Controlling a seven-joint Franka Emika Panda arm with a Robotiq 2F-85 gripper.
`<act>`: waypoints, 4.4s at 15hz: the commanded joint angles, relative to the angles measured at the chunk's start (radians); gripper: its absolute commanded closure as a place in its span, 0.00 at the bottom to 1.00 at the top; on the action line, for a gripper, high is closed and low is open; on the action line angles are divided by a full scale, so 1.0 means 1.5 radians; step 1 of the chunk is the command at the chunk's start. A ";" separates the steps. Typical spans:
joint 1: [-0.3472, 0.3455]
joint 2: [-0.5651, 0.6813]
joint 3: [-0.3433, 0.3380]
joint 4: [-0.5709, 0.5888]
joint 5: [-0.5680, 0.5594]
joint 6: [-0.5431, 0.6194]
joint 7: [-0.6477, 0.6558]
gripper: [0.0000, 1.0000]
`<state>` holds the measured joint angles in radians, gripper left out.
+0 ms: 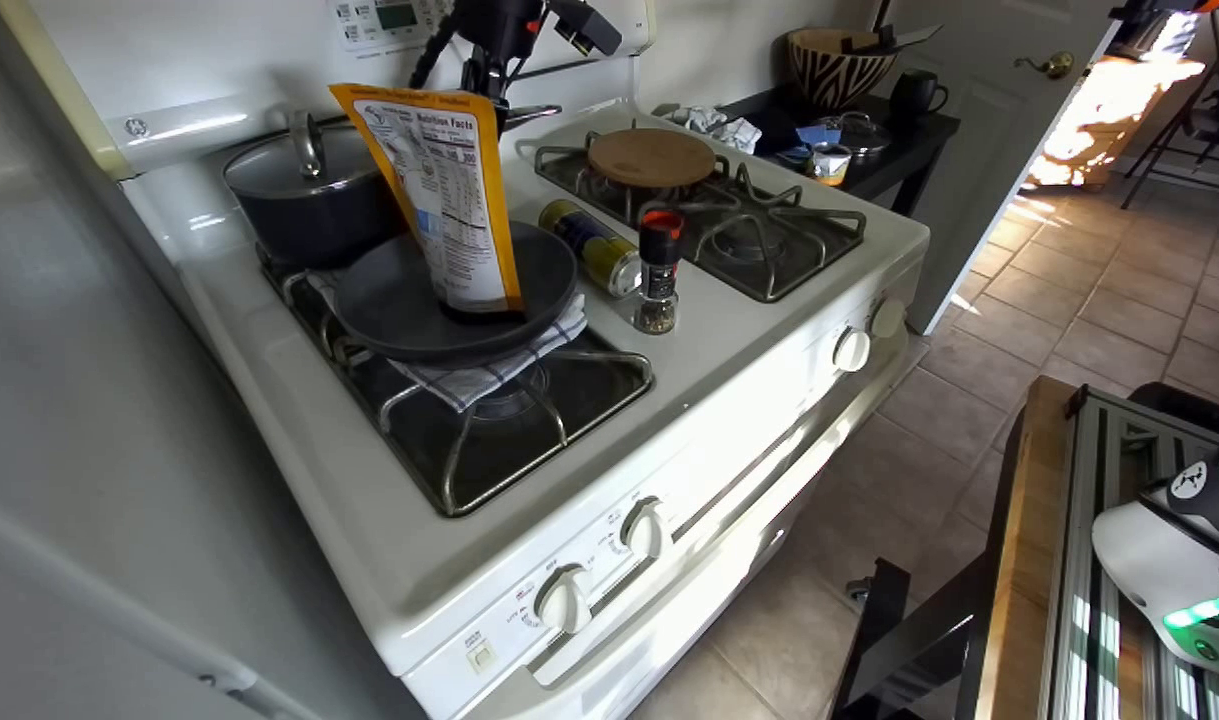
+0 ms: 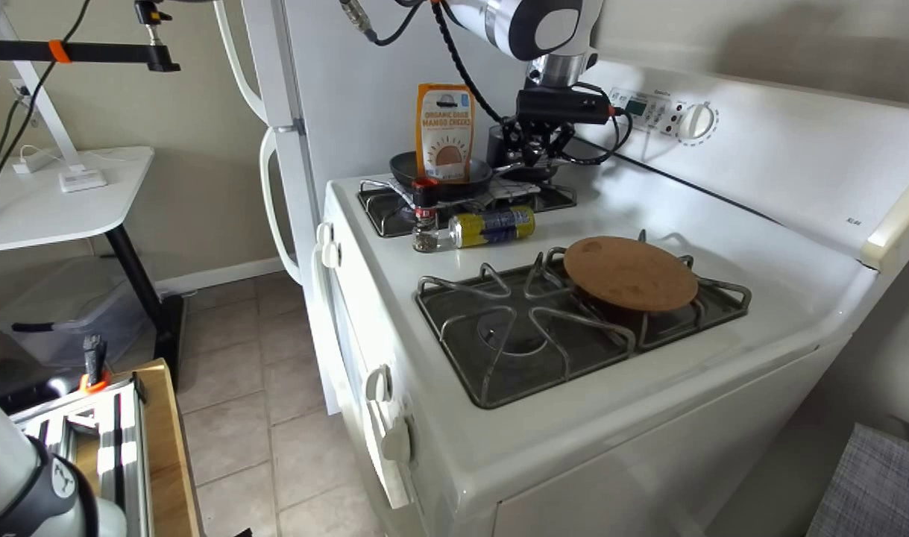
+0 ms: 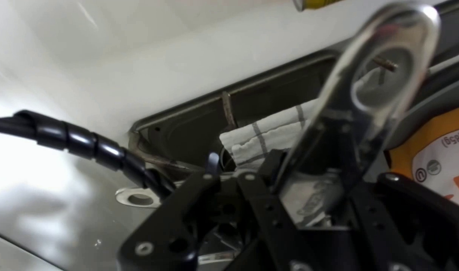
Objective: Put the pot on the brown mat
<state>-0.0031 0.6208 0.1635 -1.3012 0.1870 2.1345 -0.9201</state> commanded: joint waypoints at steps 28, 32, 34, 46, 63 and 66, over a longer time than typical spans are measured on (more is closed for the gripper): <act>-0.116 -0.013 0.107 -0.049 0.361 0.103 -0.220 0.99; -0.110 -0.033 0.096 -0.066 0.363 0.088 -0.217 0.99; -0.108 -0.047 0.092 -0.078 0.356 0.084 -0.218 0.99; -0.105 -0.177 0.065 -0.205 0.370 0.094 -0.244 0.99; -0.084 -0.363 -0.036 -0.429 0.540 0.168 -0.275 0.99; -0.080 -0.396 -0.062 -0.471 0.556 0.170 -0.267 0.99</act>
<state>-0.1444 0.1273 0.1131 -1.9306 0.9498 2.3690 -1.3087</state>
